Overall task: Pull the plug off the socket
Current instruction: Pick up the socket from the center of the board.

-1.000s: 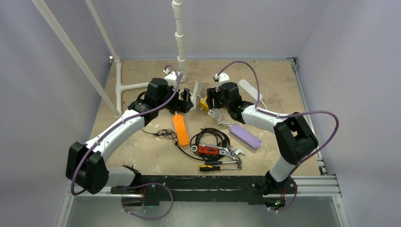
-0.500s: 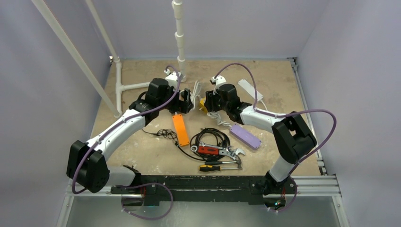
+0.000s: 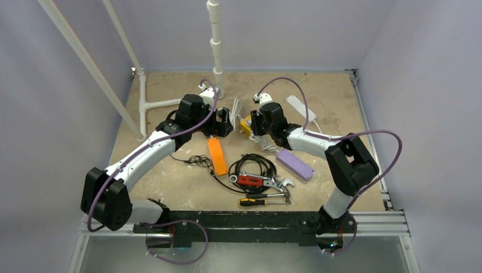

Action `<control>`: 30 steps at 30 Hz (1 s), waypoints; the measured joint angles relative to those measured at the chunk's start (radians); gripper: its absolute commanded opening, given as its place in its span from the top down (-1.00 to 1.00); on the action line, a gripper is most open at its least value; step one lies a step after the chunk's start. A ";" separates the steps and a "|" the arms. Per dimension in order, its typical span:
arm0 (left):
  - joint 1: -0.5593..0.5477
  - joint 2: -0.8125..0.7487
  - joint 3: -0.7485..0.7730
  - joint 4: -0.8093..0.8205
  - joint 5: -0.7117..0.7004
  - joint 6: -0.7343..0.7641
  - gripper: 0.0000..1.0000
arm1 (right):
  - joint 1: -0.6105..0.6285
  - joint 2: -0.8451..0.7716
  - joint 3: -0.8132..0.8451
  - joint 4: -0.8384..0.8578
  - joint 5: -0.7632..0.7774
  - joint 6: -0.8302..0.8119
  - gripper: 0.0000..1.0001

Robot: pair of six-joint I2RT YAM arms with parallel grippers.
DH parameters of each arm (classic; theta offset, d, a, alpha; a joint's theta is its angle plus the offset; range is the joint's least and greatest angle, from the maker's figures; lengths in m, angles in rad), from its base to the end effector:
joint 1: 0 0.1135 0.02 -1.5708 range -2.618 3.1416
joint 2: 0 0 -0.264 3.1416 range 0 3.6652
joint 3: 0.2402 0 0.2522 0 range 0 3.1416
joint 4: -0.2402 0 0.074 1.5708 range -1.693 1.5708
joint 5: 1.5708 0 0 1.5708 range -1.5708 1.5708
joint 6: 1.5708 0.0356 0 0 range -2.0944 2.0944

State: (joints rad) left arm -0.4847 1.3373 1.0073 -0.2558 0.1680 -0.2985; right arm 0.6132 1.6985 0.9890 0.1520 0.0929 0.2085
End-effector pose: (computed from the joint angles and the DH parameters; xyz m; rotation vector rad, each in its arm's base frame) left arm 0.2636 -0.1455 0.2874 0.3054 2.1949 -0.6257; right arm 0.3057 0.2111 0.2034 -0.3776 2.1167 0.3848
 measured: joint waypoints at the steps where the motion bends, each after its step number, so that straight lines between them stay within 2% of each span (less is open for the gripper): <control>1: 0.000 0.000 0.000 0.000 0.006 -0.001 -0.84 | -0.001 0.003 0.000 0.005 -0.005 -0.004 0.72; 3: 0.000 0.002 0.000 0.002 0.018 -0.003 -0.84 | -0.002 0.013 0.000 0.027 -0.027 -0.006 1.00; 11: 0.000 0.052 -0.002 0.049 0.120 -0.051 -0.83 | 0.002 0.006 -0.057 0.144 -0.061 0.009 1.00; 17: -0.005 0.113 0.002 0.185 0.251 -0.161 -0.80 | 0.002 -0.175 -0.274 0.281 -0.107 0.044 1.00; 22: -0.010 0.187 0.023 0.288 0.330 -0.254 -0.79 | 0.003 -0.314 -0.393 0.397 -0.106 0.080 1.00; 30: -0.013 0.193 0.027 0.356 0.429 -0.270 -0.82 | 0.003 -0.465 -0.540 0.539 -0.057 0.138 1.00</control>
State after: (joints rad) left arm -0.4980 1.5303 1.0340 0.0998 0.5972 -0.5686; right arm 0.6163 1.2339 0.4488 0.6907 0.0357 0.3462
